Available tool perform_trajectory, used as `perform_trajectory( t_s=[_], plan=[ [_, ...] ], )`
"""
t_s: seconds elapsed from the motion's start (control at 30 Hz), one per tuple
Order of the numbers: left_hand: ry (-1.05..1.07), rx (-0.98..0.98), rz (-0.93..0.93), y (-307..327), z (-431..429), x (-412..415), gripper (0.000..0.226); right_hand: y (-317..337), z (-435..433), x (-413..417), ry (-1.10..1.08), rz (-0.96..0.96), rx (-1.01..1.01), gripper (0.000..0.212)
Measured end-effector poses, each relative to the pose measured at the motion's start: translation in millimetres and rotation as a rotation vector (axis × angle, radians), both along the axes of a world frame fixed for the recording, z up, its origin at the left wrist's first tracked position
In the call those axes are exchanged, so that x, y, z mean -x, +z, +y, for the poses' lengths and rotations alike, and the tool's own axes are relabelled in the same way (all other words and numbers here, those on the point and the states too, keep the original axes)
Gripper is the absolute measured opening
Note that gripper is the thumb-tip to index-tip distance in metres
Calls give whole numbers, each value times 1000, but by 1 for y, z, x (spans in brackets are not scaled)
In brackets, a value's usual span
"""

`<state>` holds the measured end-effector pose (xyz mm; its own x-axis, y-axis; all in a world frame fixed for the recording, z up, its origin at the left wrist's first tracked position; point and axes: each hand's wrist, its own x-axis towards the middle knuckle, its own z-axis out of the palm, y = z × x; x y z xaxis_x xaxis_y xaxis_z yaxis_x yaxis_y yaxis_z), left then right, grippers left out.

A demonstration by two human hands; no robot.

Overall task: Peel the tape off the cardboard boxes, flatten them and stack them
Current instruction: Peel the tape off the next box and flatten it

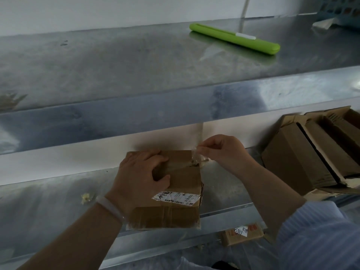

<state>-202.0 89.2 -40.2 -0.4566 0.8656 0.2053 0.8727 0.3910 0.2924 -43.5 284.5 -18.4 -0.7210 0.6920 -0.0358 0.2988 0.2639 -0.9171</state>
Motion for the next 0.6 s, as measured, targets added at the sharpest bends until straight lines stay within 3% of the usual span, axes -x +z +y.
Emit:
perform_trajectory(
  t_s=[0.1, 0.23, 0.37, 0.43, 0.6],
  plan=[
    [-33, 36, 52, 14, 26, -10, 56, -2, -4, 3, -41, -37, -28, 21],
    [-187, -55, -124, 17, 62, -26, 38, -6, -9, 5, -32, 1, 66, 22],
    [-99, -148, -207, 6, 69, -27, 30, -12, -5, -11, -34, 116, 379, 34],
    [-101, -170, -230, 7, 68, -28, 27, -18, -5, -19, -6, 72, 328, 43],
    [-155, -148, -387, 4, 65, -26, 27, -23, -17, -17, -80, 187, 228, 19]
  ],
)
